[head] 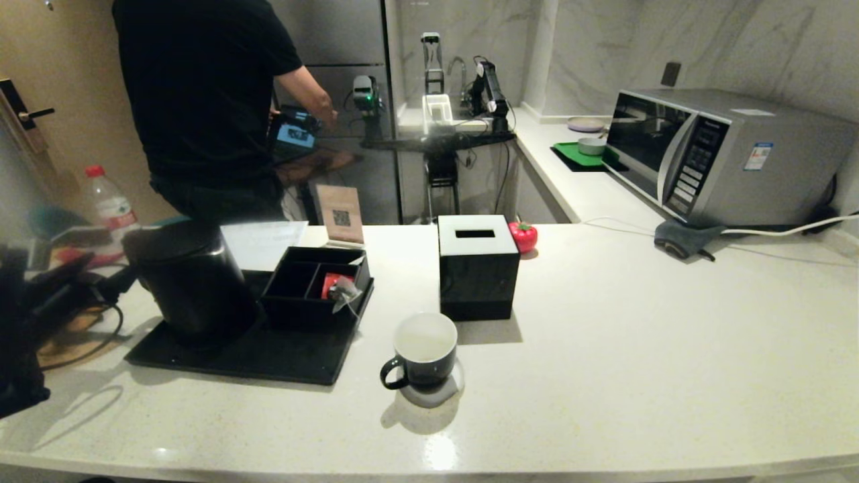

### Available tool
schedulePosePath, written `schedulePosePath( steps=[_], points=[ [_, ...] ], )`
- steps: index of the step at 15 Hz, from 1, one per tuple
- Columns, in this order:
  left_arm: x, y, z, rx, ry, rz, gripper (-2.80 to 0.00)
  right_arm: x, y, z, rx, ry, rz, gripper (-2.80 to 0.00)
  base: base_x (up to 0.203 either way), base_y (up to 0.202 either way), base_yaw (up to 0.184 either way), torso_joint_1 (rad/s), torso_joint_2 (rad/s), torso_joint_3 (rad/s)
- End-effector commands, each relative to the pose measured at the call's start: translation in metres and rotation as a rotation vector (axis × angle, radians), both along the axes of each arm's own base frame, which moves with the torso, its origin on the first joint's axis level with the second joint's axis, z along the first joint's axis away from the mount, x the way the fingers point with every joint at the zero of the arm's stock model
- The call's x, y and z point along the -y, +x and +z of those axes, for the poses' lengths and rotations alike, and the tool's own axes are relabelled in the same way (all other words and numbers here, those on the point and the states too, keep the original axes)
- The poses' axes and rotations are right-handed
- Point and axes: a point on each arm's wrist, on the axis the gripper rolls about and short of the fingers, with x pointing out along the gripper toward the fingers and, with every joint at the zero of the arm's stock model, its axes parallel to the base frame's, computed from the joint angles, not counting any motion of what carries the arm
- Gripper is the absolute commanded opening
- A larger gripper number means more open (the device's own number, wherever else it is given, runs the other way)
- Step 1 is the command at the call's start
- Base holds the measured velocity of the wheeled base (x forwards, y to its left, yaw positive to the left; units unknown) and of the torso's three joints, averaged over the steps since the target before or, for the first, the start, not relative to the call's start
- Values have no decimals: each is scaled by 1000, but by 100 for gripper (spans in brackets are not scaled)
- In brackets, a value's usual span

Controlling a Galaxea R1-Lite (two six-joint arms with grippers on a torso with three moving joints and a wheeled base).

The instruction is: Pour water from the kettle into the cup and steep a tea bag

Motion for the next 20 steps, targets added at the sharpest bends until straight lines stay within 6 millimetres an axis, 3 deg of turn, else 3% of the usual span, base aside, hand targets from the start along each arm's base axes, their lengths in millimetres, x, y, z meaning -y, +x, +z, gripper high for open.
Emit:
schedulePosePath(
  steps=[1, 12, 20],
  points=[
    [1, 0, 4, 37, 29, -6, 0, 0, 0, 0, 0, 1, 0, -280, 0, 0, 0, 0, 0, 0],
    [-5, 11, -1, 54, 39, -3, 0, 0, 0, 0, -2, 1, 0, -280, 0, 0, 0, 0, 0, 0],
    [-14, 33, -4, 112, 76, -2, 0, 0, 0, 0, 0, 1, 0, -280, 0, 0, 0, 0, 0, 0]
  ],
)
